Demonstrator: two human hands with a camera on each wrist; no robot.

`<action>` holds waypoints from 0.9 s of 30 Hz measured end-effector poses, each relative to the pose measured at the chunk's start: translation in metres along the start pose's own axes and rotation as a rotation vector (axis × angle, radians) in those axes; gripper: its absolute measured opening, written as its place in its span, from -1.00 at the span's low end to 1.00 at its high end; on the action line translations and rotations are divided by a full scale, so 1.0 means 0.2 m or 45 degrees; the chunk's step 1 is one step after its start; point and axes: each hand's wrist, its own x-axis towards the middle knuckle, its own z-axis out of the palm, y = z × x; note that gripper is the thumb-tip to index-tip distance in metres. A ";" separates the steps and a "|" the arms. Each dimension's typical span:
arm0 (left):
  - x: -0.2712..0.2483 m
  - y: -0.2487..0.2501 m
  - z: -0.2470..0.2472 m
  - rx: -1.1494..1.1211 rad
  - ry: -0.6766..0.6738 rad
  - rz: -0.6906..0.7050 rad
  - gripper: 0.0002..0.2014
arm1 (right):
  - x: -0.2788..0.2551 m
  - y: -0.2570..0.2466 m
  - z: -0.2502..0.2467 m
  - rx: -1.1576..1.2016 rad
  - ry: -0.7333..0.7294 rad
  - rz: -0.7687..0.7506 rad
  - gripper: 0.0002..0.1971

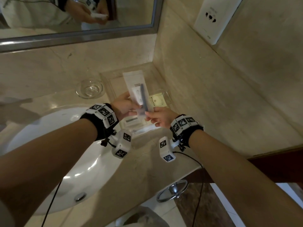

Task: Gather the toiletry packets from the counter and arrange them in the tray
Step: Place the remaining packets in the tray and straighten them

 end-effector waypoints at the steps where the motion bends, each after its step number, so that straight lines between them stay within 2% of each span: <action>1: 0.00 0.00 0.01 -0.002 -0.002 0.027 -0.47 | 0.01 0.02 0.00 0.058 -0.008 0.000 -0.87; 4: 0.02 0.00 0.00 -0.022 0.000 0.062 -0.55 | 0.05 0.04 -0.03 0.271 0.059 -0.016 -0.90; 7: 0.03 0.01 -0.01 -0.045 0.107 0.044 -0.66 | 0.04 0.03 -0.05 0.347 0.089 -0.022 -0.90; 11: 0.04 0.02 -0.03 -0.076 0.260 0.200 -0.83 | 0.00 0.02 -0.07 0.434 0.076 -0.074 -0.84; 14: 0.05 0.01 -0.05 -0.068 0.236 0.216 -0.75 | 0.00 0.02 -0.06 0.449 -0.003 -0.079 -0.66; 16: 0.05 0.00 -0.05 -0.076 0.209 0.202 -0.76 | 0.02 0.00 -0.03 0.484 0.051 -0.055 -0.56; 19: 0.06 -0.01 -0.05 -0.092 0.201 0.184 -0.78 | 0.06 -0.01 -0.02 0.557 0.125 -0.070 -0.64; 21: 0.07 -0.01 -0.07 -0.127 0.276 0.182 -0.83 | 0.06 0.00 -0.03 0.556 0.172 -0.085 -0.77; 23: 0.07 -0.01 -0.10 -0.152 0.370 0.194 -0.95 | 0.07 0.03 -0.07 0.569 0.240 -0.081 -0.80; 25: 0.07 -0.02 -0.13 -0.113 0.439 0.204 -0.85 | 0.07 0.06 -0.12 0.562 0.330 -0.057 -0.84; 27: 0.08 -0.03 -0.15 -0.027 0.432 0.176 -0.79 | 0.08 0.08 -0.16 0.596 0.392 -0.045 -0.90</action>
